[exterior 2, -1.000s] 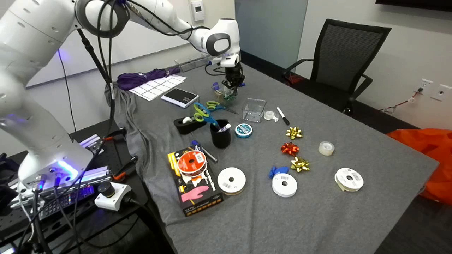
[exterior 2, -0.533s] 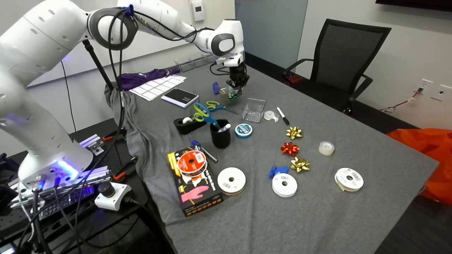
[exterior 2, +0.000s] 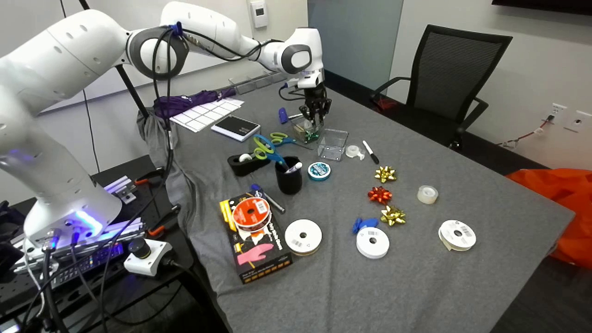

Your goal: Move the clear container in front backwards.

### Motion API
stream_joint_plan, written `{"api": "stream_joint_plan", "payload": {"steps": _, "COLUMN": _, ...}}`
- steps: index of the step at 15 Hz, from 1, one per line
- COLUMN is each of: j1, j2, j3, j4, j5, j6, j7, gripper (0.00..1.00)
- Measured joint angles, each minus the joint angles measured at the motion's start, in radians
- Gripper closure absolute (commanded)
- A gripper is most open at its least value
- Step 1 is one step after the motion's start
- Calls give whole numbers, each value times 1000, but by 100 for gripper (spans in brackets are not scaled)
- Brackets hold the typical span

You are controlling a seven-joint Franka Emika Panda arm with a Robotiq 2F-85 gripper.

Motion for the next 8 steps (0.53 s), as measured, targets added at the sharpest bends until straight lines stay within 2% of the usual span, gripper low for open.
{"api": "stream_joint_plan", "payload": {"steps": 5, "j1": -3, "j2": 8, "j3": 2, "j4": 46, "j5": -5, "j6": -35, "j7": -11, "gripper": 1}}
{"api": "stream_joint_plan", "payload": {"steps": 8, "j1": -10, "j2": -2, "j3": 15, "j4": 71, "j5": 14, "j6": -35, "j7": -40, "gripper": 0}}
